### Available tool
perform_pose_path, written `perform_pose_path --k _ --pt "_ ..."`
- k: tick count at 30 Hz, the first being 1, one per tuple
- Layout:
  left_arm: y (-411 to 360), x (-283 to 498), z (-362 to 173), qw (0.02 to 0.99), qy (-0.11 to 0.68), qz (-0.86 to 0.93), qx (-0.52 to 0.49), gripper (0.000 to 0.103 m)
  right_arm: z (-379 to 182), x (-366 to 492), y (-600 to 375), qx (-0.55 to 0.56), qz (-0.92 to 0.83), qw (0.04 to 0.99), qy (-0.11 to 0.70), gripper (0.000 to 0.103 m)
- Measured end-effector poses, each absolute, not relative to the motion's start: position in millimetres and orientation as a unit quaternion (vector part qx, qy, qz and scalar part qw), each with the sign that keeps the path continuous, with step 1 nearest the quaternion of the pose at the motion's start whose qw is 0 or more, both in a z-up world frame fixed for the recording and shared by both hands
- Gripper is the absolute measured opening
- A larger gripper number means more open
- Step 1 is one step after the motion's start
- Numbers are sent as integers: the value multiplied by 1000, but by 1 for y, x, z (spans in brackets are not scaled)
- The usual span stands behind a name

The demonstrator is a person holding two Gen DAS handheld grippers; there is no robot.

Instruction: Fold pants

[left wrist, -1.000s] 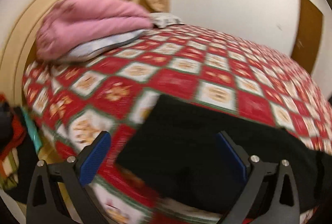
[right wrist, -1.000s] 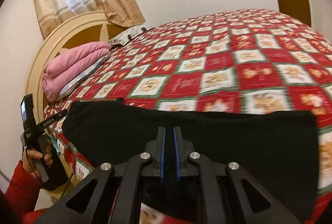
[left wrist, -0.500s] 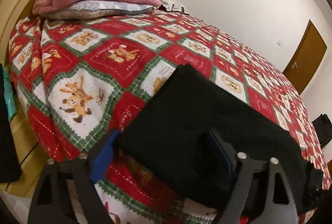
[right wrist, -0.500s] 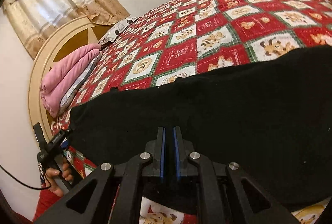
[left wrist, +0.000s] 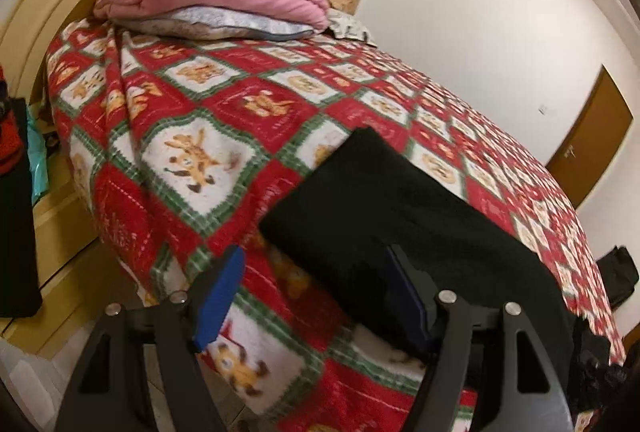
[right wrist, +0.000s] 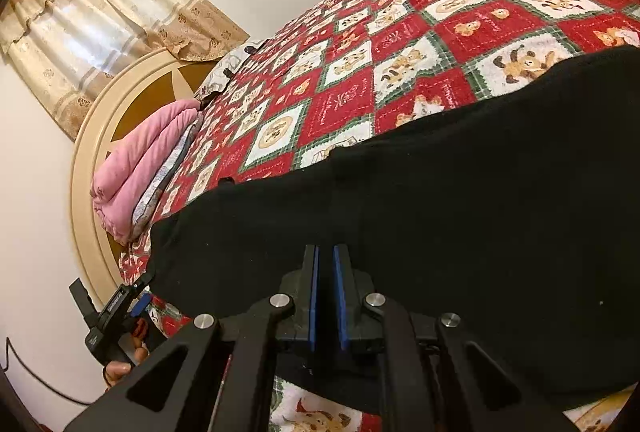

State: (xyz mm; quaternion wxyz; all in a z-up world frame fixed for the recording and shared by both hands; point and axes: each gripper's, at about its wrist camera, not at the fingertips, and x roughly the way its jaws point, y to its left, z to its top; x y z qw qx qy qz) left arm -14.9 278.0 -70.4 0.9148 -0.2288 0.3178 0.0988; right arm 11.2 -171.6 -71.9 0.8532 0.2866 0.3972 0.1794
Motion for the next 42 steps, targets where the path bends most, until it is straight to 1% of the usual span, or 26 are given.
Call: perform_pose_path --k 7,12,16,17,18,19,20,25,27,29,33,34,37,39,42 --pt "274 -1 -86 895 335 59 -288 73 -73 11 -172 287 179 853 397 8" --pt "278 5 -87 898 323 61 -292 73 -74 9 -172 290 180 853 396 8" --pt "295 13 -88 883 304 57 -354 73 -74 9 -172 290 180 853 395 8" --pt "296 13 -88 882 299 52 -360 65 -74 9 -172 291 180 852 395 8" --pt "294 11 -86 886 296 47 -355 53 -74 9 -173 291 180 852 395 8" --pt "291 11 -87 889 301 35 -342 27 -74 9 -173 292 180 852 395 8" --pt "289 12 -89 889 309 26 -337 25 -74 9 -173 293 180 852 395 8" --pt "288 8 -89 890 299 34 -344 24 -74 8 -173 296 181 851 395 8" --pt "284 10 -82 896 298 40 -328 24 -75 9 -174 300 182 850 394 8" --pt "274 11 -68 910 295 41 -289 23 -76 8 -175 303 183 849 393 8" --pt "244 12 -27 939 267 -3 -215 23 -72 7 -174 295 181 851 395 8" --pt "229 11 -15 948 257 -19 -185 23 -68 6 -175 294 180 853 392 8" --pt "172 5 19 969 224 -70 -80 23 -53 -3 -188 309 178 867 348 8" --pt "141 0 30 969 212 -116 -49 23 -45 -5 -198 316 172 871 334 8" --pt "93 1 29 954 224 -196 -24 23 -44 -8 -213 330 165 869 329 8"
